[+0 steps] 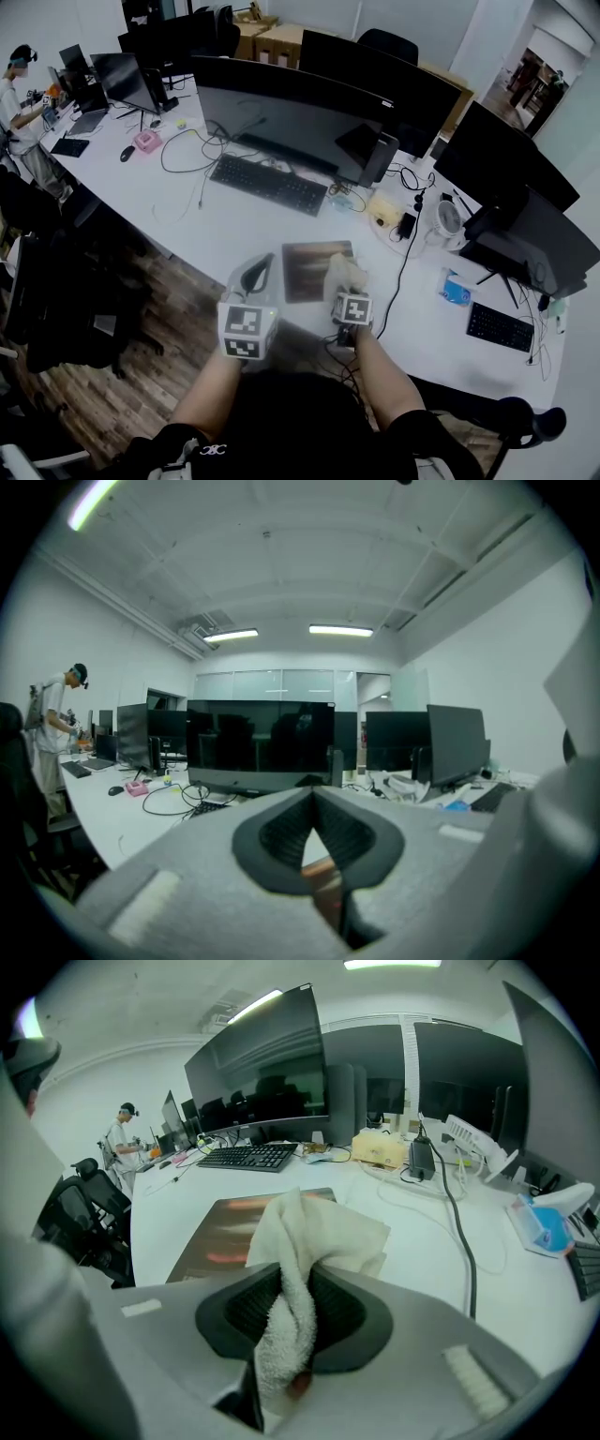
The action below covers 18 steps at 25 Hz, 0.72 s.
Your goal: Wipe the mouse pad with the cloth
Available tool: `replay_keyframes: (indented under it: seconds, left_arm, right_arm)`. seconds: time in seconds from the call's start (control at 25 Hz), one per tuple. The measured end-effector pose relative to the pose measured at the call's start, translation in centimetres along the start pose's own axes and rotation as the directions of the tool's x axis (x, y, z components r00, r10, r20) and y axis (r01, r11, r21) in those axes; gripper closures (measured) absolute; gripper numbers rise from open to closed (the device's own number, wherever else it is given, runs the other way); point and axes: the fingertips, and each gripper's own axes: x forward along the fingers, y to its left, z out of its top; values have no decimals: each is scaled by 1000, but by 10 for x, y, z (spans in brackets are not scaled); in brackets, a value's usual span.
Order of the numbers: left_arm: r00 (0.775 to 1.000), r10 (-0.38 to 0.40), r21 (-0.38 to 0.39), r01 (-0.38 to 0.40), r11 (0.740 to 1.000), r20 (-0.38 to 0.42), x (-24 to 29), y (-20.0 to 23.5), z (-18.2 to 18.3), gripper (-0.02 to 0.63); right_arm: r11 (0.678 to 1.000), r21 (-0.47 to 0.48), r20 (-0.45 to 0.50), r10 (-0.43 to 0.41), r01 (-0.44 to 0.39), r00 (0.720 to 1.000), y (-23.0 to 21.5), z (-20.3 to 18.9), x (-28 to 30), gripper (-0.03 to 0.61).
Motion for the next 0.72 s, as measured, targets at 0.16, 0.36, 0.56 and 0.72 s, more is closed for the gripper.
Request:
replay_keyframes:
  seconds: [0.16, 0.36, 0.56, 0.72]
  left_arm:
    - [1000, -4, 5, 4, 1000, 2, 5, -5, 3, 615]
    - [1000, 12, 11, -11, 1000, -1, 6, -5, 4, 615]
    - [999, 37, 13, -37, 999, -1, 6, 3, 5, 615]
    - [998, 58, 14, -58, 998, -5, 5, 8, 4, 615]
  right_arm:
    - [1000, 3, -4, -2, 2, 1000, -6, 4, 1, 494]
    - [1000, -7, -4, 6, -6, 1000, -5, 13, 7, 494]
    - [1000, 11, -9, 9, -8, 1000, -6, 29, 16, 494]
    - [1000, 19, -19, 9, -9, 1000, -9, 38, 25, 494]
